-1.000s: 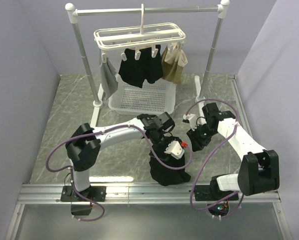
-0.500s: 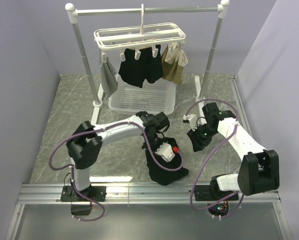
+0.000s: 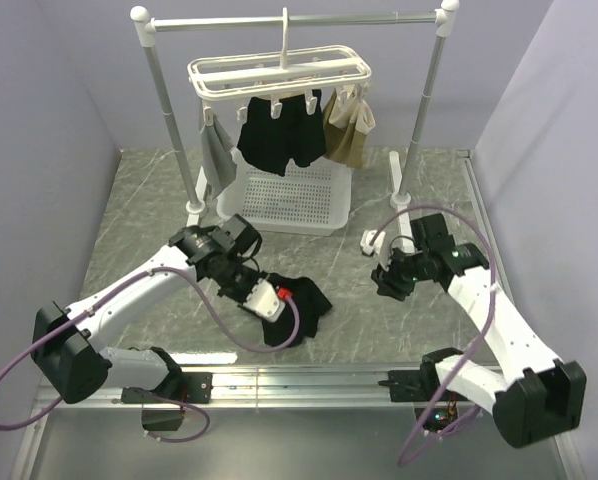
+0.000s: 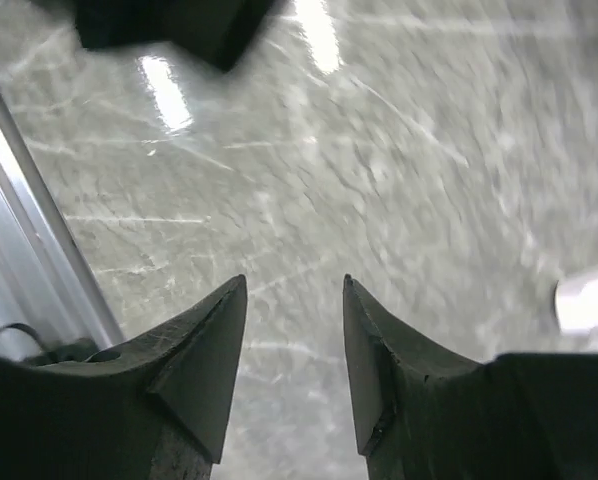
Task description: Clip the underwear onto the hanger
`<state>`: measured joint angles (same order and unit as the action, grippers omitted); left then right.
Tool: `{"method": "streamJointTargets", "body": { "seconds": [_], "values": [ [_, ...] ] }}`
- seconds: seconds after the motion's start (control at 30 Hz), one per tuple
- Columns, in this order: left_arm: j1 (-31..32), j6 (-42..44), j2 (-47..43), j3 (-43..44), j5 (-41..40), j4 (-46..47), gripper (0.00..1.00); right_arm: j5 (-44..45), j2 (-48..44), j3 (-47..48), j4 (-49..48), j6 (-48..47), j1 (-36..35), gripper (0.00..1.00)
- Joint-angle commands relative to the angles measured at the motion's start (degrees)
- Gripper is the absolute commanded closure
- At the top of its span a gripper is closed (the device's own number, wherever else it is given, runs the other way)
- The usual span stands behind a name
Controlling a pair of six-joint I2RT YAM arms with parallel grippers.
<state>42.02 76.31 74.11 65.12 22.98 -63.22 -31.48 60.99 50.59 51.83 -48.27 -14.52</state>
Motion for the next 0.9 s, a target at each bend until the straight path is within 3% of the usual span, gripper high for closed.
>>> {"method": "streamJointTargets", "body": {
  "seconds": [0.0,0.13,0.2,0.37,0.5,0.87],
  "values": [
    [-0.3,3.8,-1.7,-5.5,-1.2,3.7,1.00,-2.6,-3.9,-4.3,-7.6,-7.1,-4.2,0.49],
    [-0.4,2.3,-1.5,-7.6,-0.3,6.4,0.99,-0.3,0.3,-4.4,-10.5,1.9,-13.4,0.50],
    [-0.4,1.5,-0.9,-7.3,0.2,6.8,1.00,-2.7,6.6,-1.5,-9.9,6.9,-15.3,0.51],
    [-1.4,1.3,-1.4,-7.7,0.7,7.4,1.00,-6.0,22.9,5.7,-8.8,24.2,-15.5,0.52],
    [-1.9,0.4,-1.7,-7.6,1.4,8.1,1.00,-7.9,27.2,6.3,-15.2,34.0,-15.4,0.51],
    [-4.0,-1.7,-0.6,-5.0,3.2,7.8,0.99,-9.3,38.5,9.0,-20.4,35.7,-15.8,0.49]
  ]
}}
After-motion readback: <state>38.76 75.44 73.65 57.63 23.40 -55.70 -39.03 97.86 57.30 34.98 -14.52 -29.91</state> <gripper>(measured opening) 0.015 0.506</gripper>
